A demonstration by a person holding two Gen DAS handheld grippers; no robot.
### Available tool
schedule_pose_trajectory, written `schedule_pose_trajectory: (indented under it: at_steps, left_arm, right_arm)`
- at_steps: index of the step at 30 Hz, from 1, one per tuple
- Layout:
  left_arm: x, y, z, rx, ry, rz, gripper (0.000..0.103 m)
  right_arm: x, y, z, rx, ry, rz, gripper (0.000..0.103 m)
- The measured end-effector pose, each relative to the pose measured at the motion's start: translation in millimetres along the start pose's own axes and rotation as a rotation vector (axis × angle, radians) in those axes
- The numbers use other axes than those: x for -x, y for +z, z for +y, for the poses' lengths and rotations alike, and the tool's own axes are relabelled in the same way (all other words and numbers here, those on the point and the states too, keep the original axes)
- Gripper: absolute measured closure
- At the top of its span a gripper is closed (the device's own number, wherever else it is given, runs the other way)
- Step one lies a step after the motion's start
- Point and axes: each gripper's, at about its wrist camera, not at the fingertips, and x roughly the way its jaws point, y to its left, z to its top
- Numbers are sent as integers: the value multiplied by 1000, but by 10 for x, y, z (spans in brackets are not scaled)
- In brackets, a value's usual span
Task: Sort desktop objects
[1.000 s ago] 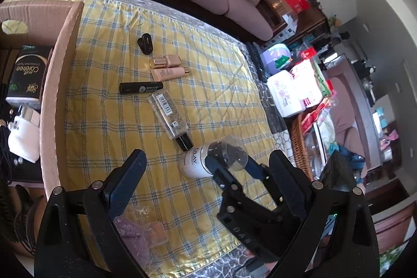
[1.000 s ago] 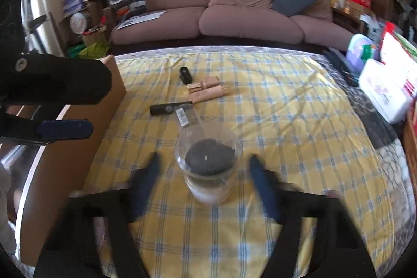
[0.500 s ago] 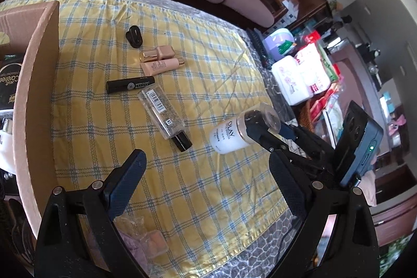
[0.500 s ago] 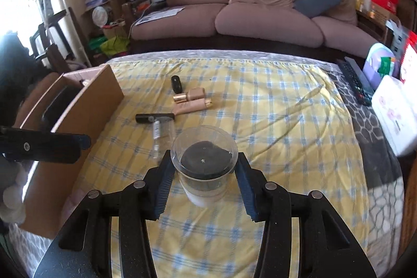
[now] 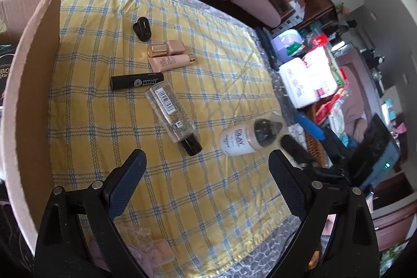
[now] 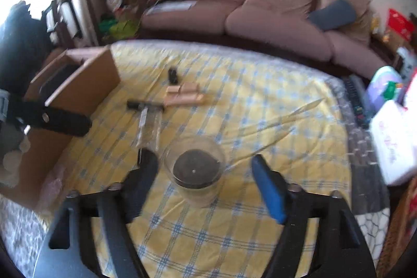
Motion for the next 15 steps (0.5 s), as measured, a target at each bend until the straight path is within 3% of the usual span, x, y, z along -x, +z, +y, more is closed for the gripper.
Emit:
schedule_pose_trajectory:
  at_steps: [3, 5, 9, 11, 13, 15]
  left_arm:
    - [160, -11, -43, -6, -16, -22, 9]
    - [281, -10, -80, -14, -16, -40, 9]
    - [478, 25, -84, -2, -20, -76, 10]
    - [557, 65, -66, 4, -18, -93, 10]
    - [603, 104, -44, 1, -15, -99, 10]
    - [613, 130, -21, -5, -4, -102, 10]
  right_arm:
    - [277, 23, 37, -44, -42, -84, 22]
    - [483, 42, 142, -46, -32, -150, 22]
    - [645, 86, 442, -55, 1, -196, 26]
    - [576, 73, 595, -63, 39, -186, 35]
    - [375, 39, 748, -57, 44, -132, 52]
    - [141, -41, 862, -64, 53, -79, 57]
